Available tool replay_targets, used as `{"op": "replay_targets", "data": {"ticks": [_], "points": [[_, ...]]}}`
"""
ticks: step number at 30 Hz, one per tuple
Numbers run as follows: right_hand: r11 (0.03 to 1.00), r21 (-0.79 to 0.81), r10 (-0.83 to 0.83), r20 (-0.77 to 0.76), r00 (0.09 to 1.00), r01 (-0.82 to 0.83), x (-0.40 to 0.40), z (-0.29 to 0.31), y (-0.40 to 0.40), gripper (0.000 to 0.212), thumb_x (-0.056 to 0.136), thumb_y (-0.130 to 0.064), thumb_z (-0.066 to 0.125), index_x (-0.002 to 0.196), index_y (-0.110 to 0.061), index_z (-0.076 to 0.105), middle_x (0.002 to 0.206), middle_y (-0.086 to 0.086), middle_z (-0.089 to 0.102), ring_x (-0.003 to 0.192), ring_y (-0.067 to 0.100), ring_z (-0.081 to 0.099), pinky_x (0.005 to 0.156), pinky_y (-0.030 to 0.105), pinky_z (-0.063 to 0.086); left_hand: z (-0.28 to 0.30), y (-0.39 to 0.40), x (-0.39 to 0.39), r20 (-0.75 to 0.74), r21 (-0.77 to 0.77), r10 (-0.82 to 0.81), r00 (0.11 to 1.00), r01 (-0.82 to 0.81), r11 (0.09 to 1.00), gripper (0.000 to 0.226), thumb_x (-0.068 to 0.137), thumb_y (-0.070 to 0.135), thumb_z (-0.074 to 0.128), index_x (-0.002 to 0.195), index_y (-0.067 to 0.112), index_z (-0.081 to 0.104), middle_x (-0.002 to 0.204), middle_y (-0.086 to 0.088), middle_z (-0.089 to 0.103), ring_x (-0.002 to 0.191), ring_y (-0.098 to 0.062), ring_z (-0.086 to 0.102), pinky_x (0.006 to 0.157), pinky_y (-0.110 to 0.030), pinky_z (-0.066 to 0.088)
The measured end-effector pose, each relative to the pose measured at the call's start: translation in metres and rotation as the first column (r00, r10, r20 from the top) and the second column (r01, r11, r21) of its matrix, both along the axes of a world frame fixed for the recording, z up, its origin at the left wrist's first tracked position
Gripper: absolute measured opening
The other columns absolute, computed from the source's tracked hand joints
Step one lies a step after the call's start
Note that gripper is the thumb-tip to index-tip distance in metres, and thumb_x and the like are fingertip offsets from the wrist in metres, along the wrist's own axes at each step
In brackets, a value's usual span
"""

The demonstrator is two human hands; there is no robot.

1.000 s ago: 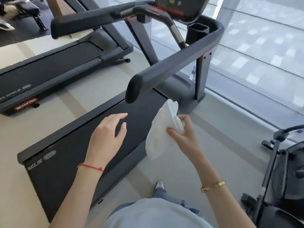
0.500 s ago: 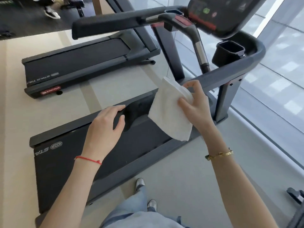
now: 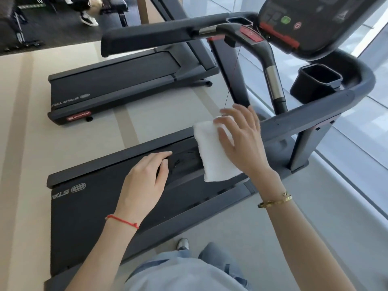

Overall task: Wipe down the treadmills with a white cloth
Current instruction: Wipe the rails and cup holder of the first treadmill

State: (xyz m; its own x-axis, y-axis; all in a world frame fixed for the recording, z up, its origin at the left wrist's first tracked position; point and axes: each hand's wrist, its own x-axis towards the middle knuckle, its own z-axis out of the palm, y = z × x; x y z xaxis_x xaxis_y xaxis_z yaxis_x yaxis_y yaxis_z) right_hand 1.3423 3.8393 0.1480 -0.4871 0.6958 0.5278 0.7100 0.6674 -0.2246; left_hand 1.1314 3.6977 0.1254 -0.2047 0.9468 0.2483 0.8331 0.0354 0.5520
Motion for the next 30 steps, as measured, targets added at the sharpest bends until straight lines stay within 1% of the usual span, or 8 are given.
{"op": "replay_targets", "data": {"ticks": [3, 7, 11, 15, 18, 22, 28, 30], "points": [[0.974, -0.108, 0.198, -0.002, 0.98, -0.197, 0.0, -0.011, -0.008, 0.035, 0.1, -0.036, 0.047, 0.124, -0.015, 0.062, 0.127, -0.001, 0.062, 0.123, 0.021, 0.051, 0.108, 0.039, 0.036, -0.002, -0.001, 0.006, 0.013, -0.013, 0.071, 0.997, -0.071, 0.997, 0.031, 0.102, 0.023, 0.042, 0.122, 0.018, 0.066, 0.117, 0.008, 0.068, 0.106, -0.011, 0.063, 0.09, -0.024, 0.048], [0.974, -0.044, 0.224, 0.097, 0.97, -0.221, 0.002, -0.021, -0.002, 0.041, 0.1, -0.044, 0.039, 0.121, -0.019, 0.065, 0.117, -0.005, 0.066, 0.111, 0.021, 0.057, 0.102, 0.036, 0.037, -0.003, -0.001, 0.017, 0.028, -0.014, 0.159, 0.987, -0.158, 0.987, 0.032, 0.103, 0.023, 0.041, 0.122, 0.017, 0.066, 0.117, 0.005, 0.069, 0.106, -0.014, 0.064, 0.089, -0.026, 0.049], [0.998, -0.007, 0.062, 0.058, 0.996, -0.062, 0.038, -0.02, 0.036, 0.034, 0.099, -0.033, 0.039, 0.088, -0.017, 0.068, 0.081, -0.003, 0.066, 0.081, 0.024, 0.058, 0.084, 0.035, 0.041, -0.006, -0.002, 0.032, 0.073, 0.004, 0.266, 0.961, -0.267, 0.964, 0.033, 0.104, 0.022, 0.039, 0.123, 0.017, 0.065, 0.12, 0.005, 0.068, 0.108, -0.015, 0.063, 0.089, -0.025, 0.046], [1.0, -0.016, 0.007, 0.05, 0.999, -0.007, 0.036, -0.016, 0.047, 0.034, 0.096, -0.027, 0.041, 0.065, -0.015, 0.049, 0.06, -0.004, 0.048, 0.06, 0.025, 0.045, 0.068, 0.036, 0.035, -0.01, 0.002, 0.042, 0.094, 0.02, 0.333, 0.938, -0.336, 0.942, 0.035, 0.105, 0.021, 0.037, 0.125, 0.015, 0.065, 0.122, 0.003, 0.068, 0.111, -0.015, 0.062, 0.096, -0.022, 0.044], [0.985, -0.03, 0.173, 0.111, 0.979, -0.171, -0.002, -0.019, 0.017, 0.034, 0.098, -0.033, 0.037, 0.075, -0.017, 0.057, 0.066, -0.004, 0.053, 0.062, 0.024, 0.047, 0.068, 0.037, 0.036, -0.01, 0.002, 0.045, 0.127, 0.002, 0.361, 0.924, -0.364, 0.931, 0.036, 0.106, 0.024, 0.035, 0.128, 0.018, 0.063, 0.122, 0.006, 0.067, 0.102, -0.013, 0.065, 0.09, -0.01, 0.04], [0.963, -0.036, 0.269, 0.18, 0.946, -0.267, -0.021, -0.018, 0.002, 0.042, 0.101, -0.041, 0.03, 0.093, -0.019, 0.066, 0.077, -0.003, 0.061, 0.069, 0.024, 0.053, 0.072, 0.038, 0.039, -0.011, -0.001, 0.047, 0.148, -0.027, 0.418, 0.896, -0.419, 0.908, 0.037, 0.107, 0.026, 0.034, 0.133, 0.019, 0.059, 0.13, 0.01, 0.062, 0.118, -0.006, 0.057, 0.089, 0.004, 0.029], [0.993, -0.071, 0.096, 0.09, 0.991, -0.089, -0.017, -0.017, 0.016, 0.04, 0.095, -0.031, 0.04, 0.06, -0.013, 0.047, 0.052, 0.002, 0.047, 0.053, 0.028, 0.043, 0.063, 0.04, 0.039, -0.017, -0.019, 0.043, 0.133, 0.005, 0.487, 0.863, -0.492, 0.871, 0.033, 0.104, 0.02, 0.041, 0.131, 0.014, 0.061, 0.128, 0.002, 0.064, 0.118, -0.014, 0.059, 0.099, -0.021, 0.043], [0.988, -0.072, 0.144, 0.1, 0.985, -0.137, -0.043, -0.016, -0.001, 0.041, 0.095, -0.033, 0.039, 0.059, -0.014, 0.045, 0.051, 0.002, 0.047, 0.05, 0.026, 0.041, 0.061, 0.039, 0.041, -0.019, -0.026, 0.04, 0.146, 0.003, 0.472, 0.869, -0.478, 0.878, 0.033, 0.104, 0.019, 0.043, 0.131, 0.016, 0.061, 0.127, 0.004, 0.065, 0.116, -0.013, 0.06, 0.1, -0.024, 0.046]]}}
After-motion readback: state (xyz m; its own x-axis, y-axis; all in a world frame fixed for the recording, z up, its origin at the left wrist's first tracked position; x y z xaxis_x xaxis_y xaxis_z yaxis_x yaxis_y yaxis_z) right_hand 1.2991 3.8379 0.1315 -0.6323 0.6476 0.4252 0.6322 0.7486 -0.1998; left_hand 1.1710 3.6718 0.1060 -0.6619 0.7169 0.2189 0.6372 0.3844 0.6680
